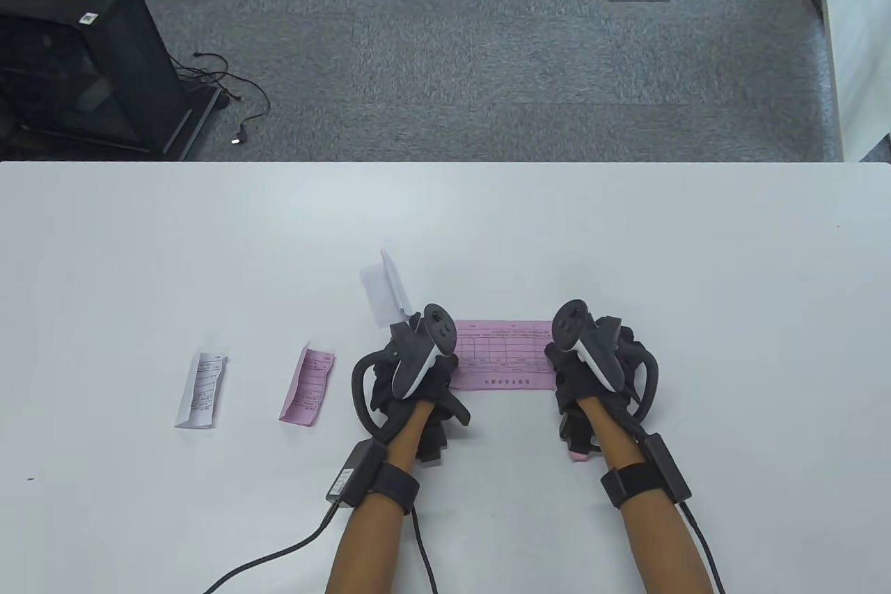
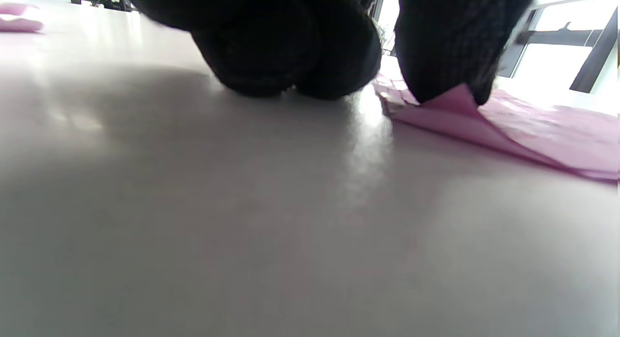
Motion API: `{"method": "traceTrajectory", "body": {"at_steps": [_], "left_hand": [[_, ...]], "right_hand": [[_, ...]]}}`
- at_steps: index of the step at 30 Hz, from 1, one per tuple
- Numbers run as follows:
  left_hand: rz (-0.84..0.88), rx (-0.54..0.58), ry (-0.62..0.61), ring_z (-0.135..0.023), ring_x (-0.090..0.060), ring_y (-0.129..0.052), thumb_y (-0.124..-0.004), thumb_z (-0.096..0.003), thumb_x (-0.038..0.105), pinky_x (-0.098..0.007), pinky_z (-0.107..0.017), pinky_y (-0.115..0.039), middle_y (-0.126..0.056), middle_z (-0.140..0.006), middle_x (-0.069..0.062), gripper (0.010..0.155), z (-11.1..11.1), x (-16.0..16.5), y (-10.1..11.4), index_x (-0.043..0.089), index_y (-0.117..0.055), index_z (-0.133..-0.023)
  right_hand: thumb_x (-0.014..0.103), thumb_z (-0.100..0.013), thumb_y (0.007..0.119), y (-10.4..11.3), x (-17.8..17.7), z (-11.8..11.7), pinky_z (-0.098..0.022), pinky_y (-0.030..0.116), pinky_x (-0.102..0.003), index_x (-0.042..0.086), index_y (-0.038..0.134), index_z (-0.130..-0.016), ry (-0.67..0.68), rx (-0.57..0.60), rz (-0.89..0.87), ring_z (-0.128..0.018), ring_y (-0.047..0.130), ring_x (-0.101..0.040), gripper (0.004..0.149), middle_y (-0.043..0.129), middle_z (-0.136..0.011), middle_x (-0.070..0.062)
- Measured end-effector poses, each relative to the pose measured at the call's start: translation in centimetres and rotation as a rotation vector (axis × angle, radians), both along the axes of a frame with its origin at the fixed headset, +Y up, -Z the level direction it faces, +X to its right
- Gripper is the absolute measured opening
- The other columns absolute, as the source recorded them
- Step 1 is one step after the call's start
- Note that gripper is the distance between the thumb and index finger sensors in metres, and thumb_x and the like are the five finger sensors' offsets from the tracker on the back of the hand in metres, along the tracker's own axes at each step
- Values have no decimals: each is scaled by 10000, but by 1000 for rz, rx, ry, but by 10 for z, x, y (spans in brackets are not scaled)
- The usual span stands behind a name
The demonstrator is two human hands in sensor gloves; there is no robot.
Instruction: Unfold folded invoices and stack
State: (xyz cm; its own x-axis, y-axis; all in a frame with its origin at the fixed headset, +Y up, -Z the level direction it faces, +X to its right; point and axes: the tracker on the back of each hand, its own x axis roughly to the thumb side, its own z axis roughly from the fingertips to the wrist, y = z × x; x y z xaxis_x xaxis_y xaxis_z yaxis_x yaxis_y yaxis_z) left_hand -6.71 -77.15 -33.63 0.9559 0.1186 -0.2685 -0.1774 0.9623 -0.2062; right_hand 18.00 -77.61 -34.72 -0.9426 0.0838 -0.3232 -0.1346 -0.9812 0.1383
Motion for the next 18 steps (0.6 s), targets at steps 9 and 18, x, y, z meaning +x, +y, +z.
{"method": "traceTrajectory", "body": {"at_steps": [9, 18], "left_hand": [[-31, 34, -38, -549, -224, -946, -894, -439, 520, -318, -415, -814, -959, -691, 5, 795, 8, 3, 3, 214, -583, -1104], [15, 275, 62, -636, -280, -931, -857, -448, 558, -362, -449, -814, -947, -764, -54, 740, 33, -35, 40, 215, -647, -1070]], "right_hand": [[531, -471, 767, -5, 15, 3, -668, 416, -713, 207, 602, -968, -28, -14, -198, -972, 444, -493, 615, 472, -1095, -192], [535, -496, 724, 15, 59, 26, -660, 385, -737, 192, 545, -1018, -26, 72, -482, -988, 434, -524, 649, 462, -1105, -226]]}}
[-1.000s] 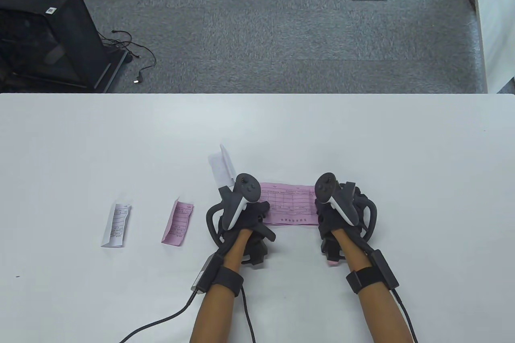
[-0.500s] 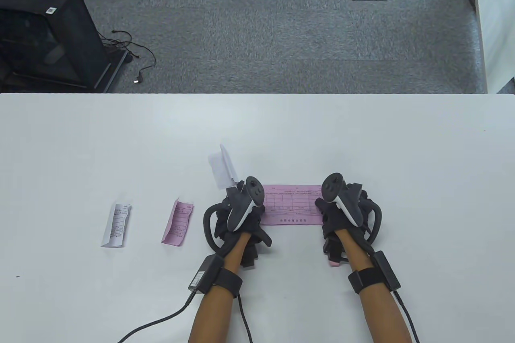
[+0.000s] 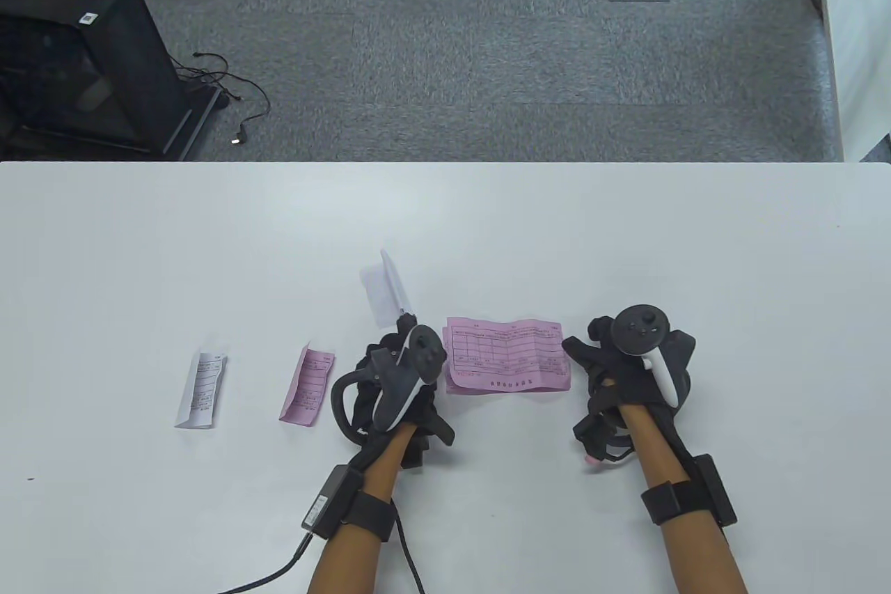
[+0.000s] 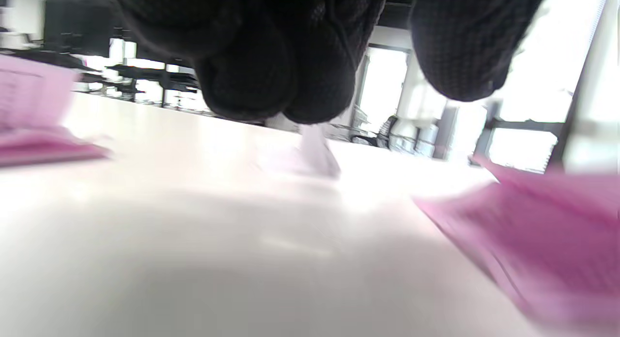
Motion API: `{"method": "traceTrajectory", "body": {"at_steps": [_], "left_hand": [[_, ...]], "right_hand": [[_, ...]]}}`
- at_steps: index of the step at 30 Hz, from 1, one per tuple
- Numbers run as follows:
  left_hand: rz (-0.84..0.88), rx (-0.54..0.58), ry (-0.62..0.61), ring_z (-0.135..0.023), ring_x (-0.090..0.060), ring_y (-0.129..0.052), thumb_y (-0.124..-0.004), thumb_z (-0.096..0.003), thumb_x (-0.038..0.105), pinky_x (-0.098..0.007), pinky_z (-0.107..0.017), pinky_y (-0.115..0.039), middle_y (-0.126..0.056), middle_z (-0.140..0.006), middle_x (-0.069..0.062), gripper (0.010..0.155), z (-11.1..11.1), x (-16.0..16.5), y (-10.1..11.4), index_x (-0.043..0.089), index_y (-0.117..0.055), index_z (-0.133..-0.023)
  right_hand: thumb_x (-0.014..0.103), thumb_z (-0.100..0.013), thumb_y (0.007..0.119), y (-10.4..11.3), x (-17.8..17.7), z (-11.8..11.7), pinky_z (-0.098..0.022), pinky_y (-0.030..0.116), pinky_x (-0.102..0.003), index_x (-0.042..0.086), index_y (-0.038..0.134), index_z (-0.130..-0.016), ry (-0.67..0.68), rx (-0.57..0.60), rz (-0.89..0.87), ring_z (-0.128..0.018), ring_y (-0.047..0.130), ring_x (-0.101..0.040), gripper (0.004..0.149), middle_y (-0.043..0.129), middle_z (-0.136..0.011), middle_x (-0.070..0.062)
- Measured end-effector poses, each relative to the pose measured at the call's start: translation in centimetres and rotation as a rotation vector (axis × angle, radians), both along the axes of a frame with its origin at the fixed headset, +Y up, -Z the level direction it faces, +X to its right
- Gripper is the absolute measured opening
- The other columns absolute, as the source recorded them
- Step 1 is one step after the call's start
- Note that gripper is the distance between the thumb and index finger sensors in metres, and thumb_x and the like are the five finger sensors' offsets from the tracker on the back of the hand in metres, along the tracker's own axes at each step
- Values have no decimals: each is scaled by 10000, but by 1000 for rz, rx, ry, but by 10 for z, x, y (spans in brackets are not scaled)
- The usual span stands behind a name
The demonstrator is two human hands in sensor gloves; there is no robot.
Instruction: Unfold folded invoices and stack
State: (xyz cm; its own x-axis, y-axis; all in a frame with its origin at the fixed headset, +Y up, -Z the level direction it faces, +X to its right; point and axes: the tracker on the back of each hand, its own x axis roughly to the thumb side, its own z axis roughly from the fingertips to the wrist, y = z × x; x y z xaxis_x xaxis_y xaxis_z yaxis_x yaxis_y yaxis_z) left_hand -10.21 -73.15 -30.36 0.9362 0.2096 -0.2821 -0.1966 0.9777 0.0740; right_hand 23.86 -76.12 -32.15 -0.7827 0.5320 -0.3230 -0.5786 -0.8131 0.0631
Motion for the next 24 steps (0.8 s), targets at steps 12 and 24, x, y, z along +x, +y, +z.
{"method": "traceTrajectory", "body": {"at_steps": [12, 24], "left_hand": [[440, -271, 182, -986, -491, -590, -814, -472, 610, -563, -696, -595, -563, -1158, -216, 965, -67, -28, -11, 225, -287, -1183], [246, -127, 237, -713, -288, -894, -904, -492, 296, -493, -575, -765, -958, -777, -68, 647, -87, -30, -16, 184, -632, -1067]], "right_hand": [[531, -508, 712, -2, 37, 53, -661, 387, -731, 184, 552, -1016, 82, 88, -41, -989, 428, -525, 635, 465, -1103, -232], [534, -511, 703, 8, 28, 59, -663, 391, -728, 183, 553, -1014, 145, 111, -18, -993, 424, -527, 632, 467, -1103, -231]]}}
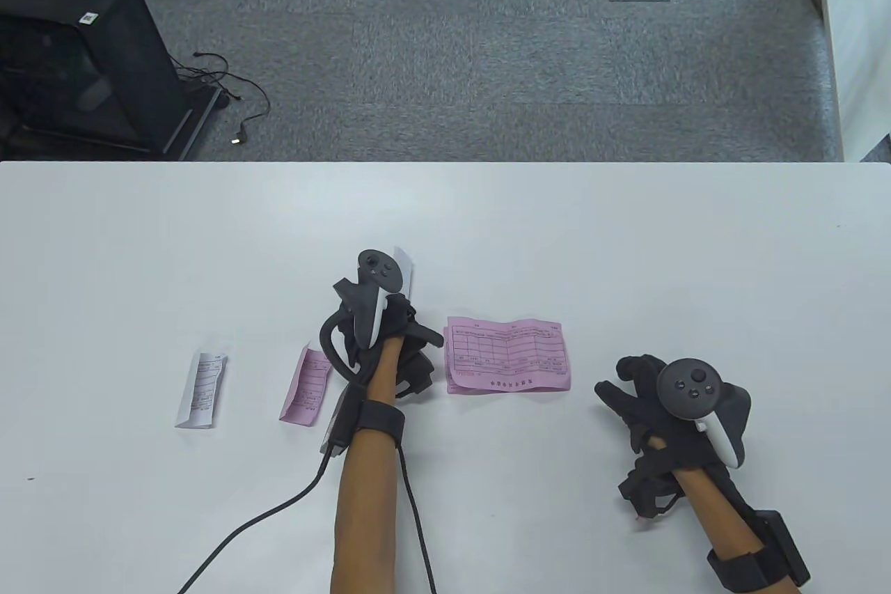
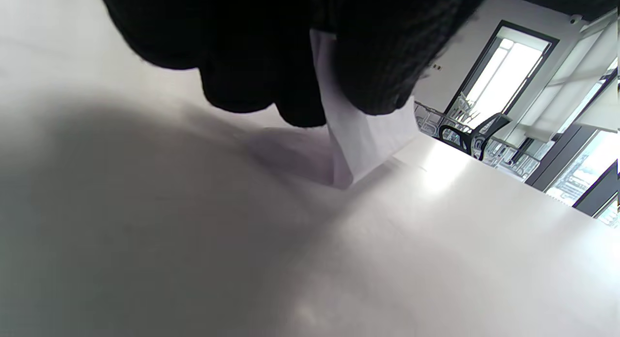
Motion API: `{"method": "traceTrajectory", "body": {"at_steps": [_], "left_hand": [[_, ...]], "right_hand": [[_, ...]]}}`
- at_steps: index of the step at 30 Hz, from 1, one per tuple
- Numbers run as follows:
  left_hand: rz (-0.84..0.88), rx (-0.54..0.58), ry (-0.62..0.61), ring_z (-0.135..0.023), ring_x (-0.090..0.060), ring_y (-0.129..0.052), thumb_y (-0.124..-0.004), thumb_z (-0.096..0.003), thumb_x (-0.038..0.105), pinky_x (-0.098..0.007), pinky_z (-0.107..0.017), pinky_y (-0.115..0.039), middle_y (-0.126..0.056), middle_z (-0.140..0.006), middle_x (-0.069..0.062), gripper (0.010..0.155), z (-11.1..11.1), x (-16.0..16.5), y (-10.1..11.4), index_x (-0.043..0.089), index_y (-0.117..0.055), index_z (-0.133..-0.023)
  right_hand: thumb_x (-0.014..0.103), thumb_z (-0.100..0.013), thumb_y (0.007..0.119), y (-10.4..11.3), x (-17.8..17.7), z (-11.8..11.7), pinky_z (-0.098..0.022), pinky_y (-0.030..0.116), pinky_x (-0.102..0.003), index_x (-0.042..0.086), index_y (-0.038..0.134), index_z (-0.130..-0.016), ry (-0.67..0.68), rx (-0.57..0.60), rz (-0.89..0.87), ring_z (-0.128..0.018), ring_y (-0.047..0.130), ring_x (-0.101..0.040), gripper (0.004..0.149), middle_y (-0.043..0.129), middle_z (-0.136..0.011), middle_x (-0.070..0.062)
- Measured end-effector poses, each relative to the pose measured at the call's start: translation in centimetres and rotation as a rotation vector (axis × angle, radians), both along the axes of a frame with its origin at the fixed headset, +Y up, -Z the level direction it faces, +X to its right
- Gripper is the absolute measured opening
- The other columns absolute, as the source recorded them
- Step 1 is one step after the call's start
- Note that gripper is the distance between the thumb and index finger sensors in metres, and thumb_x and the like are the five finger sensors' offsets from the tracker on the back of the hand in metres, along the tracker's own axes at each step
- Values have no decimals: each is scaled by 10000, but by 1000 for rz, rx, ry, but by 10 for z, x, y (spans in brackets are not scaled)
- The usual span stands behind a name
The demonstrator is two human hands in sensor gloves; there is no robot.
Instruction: Unfold folded invoices and stack
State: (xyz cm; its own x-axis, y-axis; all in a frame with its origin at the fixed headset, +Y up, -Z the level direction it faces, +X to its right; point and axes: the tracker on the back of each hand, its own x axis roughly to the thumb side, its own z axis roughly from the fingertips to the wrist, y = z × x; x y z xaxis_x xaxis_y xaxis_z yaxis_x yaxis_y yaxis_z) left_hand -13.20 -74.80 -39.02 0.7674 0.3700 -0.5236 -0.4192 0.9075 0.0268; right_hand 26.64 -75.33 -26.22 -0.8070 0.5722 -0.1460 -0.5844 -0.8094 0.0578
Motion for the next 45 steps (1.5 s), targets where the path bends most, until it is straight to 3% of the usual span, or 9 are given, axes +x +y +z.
{"method": "traceTrajectory", "body": {"at_steps": [7, 12, 20, 22, 26, 29, 33, 38, 45], "left_hand": [[138, 183, -68, -725, -291, -885, -878, -500, 284, -498, -568, -761, -946, -791, -70, 572, 43, -27, 36, 202, -688, -1033], [406, 318, -174, -739, -300, -875, -859, -510, 272, -502, -572, -752, -938, -808, -77, 532, 93, -37, 54, 219, -713, -1019], [755, 444, -362, -752, -290, -877, -852, -518, 286, -493, -580, -756, -937, -821, -58, 514, 164, -9, 30, 240, -719, -1012], [884, 445, -448, -749, -293, -883, -852, -519, 283, -495, -576, -760, -944, -819, -59, 508, 170, 4, 19, 240, -728, -1010], [1262, 295, -660, -778, -311, -859, -828, -537, 268, -511, -597, -735, -926, -841, -71, 495, 174, 31, 4, 242, -716, -1019], [1377, 207, -768, -790, -318, -850, -817, -543, 265, -519, -606, -727, -918, -849, -74, 487, 174, 43, -2, 246, -719, -1019], [1382, 162, -780, -796, -318, -847, -810, -548, 268, -519, -610, -725, -915, -852, -71, 485, 173, 47, -10, 247, -714, -1023], [1358, 110, -756, -800, -320, -843, -810, -549, 267, -521, -613, -721, -913, -857, -71, 487, 171, 46, -20, 246, -710, -1024], [1199, 183, -669, -790, -315, -849, -818, -543, 270, -515, -606, -726, -917, -848, -72, 489, 176, 40, -23, 239, -710, -1020]], "right_hand": [[530, -510, 705, 6, -3, 3, -663, 400, -724, 182, 560, -1006, -2, 28, -35, -992, 436, -520, 623, 481, -1098, -224], [529, -510, 705, 14, -20, 8, -663, 401, -725, 185, 555, -1011, 57, 54, -85, -993, 439, -515, 625, 483, -1099, -217], [525, -513, 707, 18, -56, 20, -665, 393, -729, 191, 517, -1052, 218, 52, -200, -1002, 427, -512, 662, 473, -1108, -210], [523, -513, 709, 18, -61, 21, -666, 390, -729, 202, 495, -1071, 257, 49, -250, -1006, 418, -515, 678, 468, -1113, -210], [547, -503, 711, 14, -72, 22, -674, 373, -731, 205, 420, -1119, 363, 26, -420, -1023, 372, -519, 762, 425, -1137, -207], [566, -495, 717, 4, -79, 21, -677, 331, -742, 190, 299, -1149, 536, -112, -725, -1039, 254, -548, 863, 313, -1167, -221], [554, -504, 730, -6, -87, 23, -676, 285, -756, 165, 252, -1155, 678, -289, -1045, -1045, 189, -557, 897, 264, -1176, -230], [494, -521, 737, -9, -94, 26, -680, 350, -730, 213, 396, -1132, 655, -274, -1099, -1041, 279, -539, 754, 365, -1158, -216], [394, -536, 745, -11, -93, 26, -682, 468, -659, 241, 630, -954, 529, -216, -1092, -964, 567, -456, 460, 646, -1029, -137]]}}
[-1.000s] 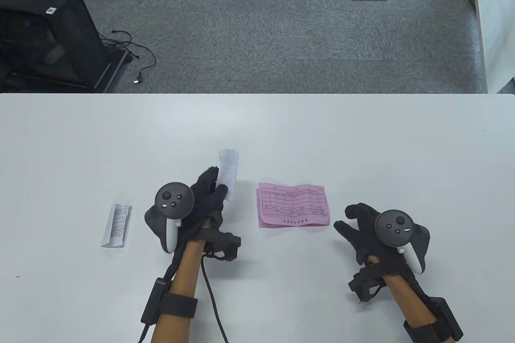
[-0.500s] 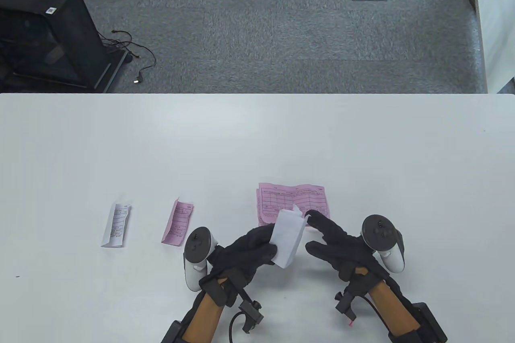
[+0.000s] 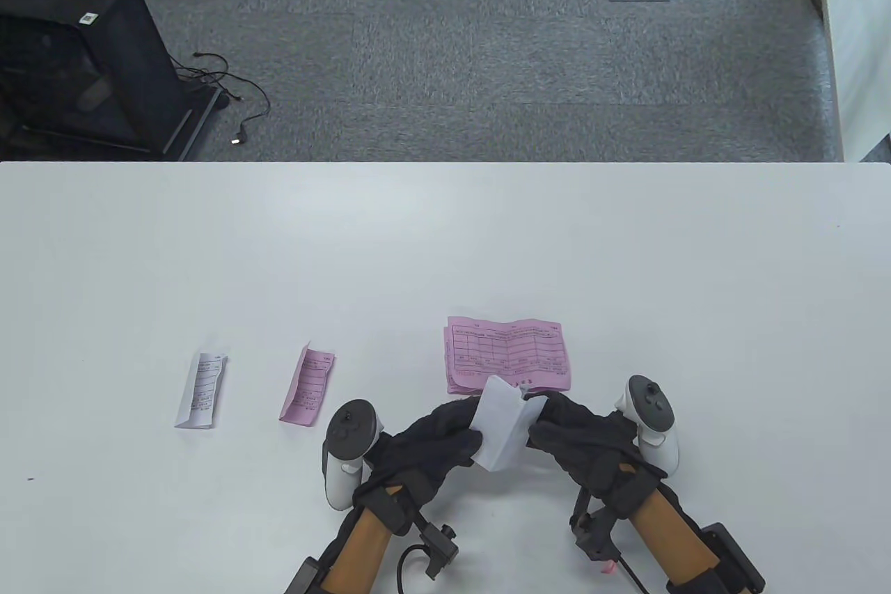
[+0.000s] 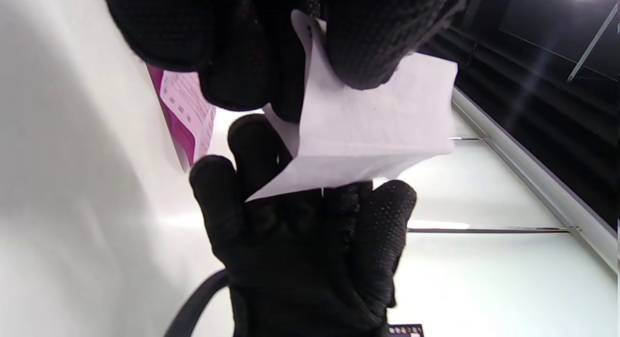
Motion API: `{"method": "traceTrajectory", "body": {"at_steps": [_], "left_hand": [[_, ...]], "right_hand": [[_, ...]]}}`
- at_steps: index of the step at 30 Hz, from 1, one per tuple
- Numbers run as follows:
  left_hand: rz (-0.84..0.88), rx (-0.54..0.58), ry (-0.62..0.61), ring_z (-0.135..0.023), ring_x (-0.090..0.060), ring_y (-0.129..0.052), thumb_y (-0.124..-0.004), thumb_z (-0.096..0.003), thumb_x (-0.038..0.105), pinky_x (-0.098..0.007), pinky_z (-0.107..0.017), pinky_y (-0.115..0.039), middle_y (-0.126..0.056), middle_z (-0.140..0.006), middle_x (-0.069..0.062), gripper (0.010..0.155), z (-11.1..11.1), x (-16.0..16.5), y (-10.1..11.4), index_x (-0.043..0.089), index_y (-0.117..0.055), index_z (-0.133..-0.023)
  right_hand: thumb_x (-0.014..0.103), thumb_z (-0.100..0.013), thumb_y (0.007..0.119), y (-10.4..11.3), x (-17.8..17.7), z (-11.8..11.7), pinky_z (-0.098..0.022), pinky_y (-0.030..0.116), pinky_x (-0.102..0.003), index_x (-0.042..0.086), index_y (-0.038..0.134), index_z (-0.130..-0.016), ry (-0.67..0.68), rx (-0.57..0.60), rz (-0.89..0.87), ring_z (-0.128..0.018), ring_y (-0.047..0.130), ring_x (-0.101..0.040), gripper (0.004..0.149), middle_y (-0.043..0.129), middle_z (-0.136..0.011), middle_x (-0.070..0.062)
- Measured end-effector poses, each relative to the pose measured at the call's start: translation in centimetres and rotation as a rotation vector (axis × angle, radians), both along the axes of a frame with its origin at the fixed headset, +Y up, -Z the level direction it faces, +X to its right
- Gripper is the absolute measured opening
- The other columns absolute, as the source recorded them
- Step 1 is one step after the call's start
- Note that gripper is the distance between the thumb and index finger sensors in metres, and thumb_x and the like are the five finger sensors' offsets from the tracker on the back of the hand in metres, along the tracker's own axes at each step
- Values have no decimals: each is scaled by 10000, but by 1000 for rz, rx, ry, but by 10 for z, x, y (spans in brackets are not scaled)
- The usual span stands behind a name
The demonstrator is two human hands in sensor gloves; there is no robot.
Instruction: Unfold folded invoices and stack
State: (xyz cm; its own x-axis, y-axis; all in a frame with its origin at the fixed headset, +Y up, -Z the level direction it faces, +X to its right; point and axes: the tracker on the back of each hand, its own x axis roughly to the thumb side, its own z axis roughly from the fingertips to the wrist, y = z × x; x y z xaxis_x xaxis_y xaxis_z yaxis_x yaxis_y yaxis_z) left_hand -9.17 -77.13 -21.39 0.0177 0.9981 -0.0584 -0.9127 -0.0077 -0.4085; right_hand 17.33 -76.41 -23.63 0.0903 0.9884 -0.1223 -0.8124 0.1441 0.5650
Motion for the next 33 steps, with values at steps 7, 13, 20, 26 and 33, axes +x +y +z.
{"method": "traceTrajectory", "body": {"at_steps": [7, 13, 20, 26, 33], "left_hand": [[-65, 15, 114, -784, -316, -849, -821, -542, 267, -514, -601, -727, -918, -842, -75, 489, 1, -2, -1, 233, -711, -1017], [-134, 51, 144, -777, -314, -856, -825, -539, 270, -511, -595, -732, -923, -837, -74, 490, 5, 2, 1, 229, -714, -1014], [-166, 68, 132, -775, -312, -859, -827, -539, 273, -510, -593, -735, -925, -835, -74, 492, 6, 5, 2, 227, -713, -1015], [-236, 83, 168, -817, -358, -807, -830, -545, 311, -539, -615, -695, -872, -897, -115, 575, 9, 5, 5, 202, -625, -1072], [-555, 522, 245, -942, -416, -649, -840, -538, 395, -536, -676, -626, -682, -1060, -153, 568, 32, 15, 42, 285, -636, -1057]], "right_hand": [[367, -533, 749, 3, -6, 5, -663, 541, -624, 181, 589, -967, -7, -7, 26, -817, 765, -346, 498, 802, -836, -47], [366, -532, 751, 0, -6, 7, -656, 552, -617, 150, 566, -1024, -66, -20, 100, -788, 787, -338, 568, 829, -795, -40], [337, -536, 737, -3, -4, 7, -642, 584, -599, 200, 718, -915, -142, -40, 148, -728, 839, -316, 404, 887, -716, -20], [334, -532, 742, 0, -3, 8, -640, 594, -593, 194, 734, -895, -177, -24, 188, -717, 849, -312, 389, 895, -701, -18], [373, -502, 784, 10, 1, 11, -632, 610, -586, 186, 765, -825, -328, 124, 415, -659, 873, -294, 374, 903, -623, -1]]}}
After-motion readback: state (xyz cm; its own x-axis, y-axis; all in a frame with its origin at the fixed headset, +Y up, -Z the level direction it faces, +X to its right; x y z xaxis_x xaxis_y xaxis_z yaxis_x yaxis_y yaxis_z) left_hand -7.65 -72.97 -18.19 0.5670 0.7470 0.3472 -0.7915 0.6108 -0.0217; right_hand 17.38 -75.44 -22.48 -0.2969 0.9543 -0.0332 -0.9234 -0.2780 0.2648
